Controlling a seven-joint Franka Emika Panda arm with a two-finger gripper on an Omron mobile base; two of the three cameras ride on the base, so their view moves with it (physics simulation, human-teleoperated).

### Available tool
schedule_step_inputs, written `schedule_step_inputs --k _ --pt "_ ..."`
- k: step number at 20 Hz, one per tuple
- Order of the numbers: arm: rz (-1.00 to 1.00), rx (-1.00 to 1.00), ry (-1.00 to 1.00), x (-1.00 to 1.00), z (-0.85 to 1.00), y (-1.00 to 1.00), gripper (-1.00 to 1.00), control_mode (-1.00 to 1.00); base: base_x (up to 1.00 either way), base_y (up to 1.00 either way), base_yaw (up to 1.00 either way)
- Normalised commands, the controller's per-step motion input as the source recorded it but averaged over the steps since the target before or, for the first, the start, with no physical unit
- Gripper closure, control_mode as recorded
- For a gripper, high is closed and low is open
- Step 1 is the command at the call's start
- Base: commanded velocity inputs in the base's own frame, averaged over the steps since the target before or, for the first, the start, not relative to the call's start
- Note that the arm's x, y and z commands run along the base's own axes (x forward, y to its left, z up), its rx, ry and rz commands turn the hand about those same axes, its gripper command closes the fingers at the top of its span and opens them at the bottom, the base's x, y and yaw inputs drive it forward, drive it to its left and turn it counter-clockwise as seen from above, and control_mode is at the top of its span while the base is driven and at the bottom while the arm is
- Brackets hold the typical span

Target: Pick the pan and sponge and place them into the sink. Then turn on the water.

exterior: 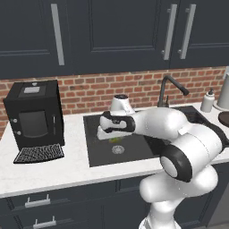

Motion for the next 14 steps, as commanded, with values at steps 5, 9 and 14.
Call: schedule_step_inputs --k 5,9,14 --pt "0.0 -0.11 0.0 -0.42 0.29 -0.62 1.0 -1.0 0.0 0.0 0.0" --pt "0.0 -0.13 0.0 -0.47 0.37 -0.53 1.0 -1.0 0.0 0.0 0.0" --pt "0.0 -0.1 0.02 -0.18 0.4 -0.75 1.0 -1.0 0.0 0.0 0.0"
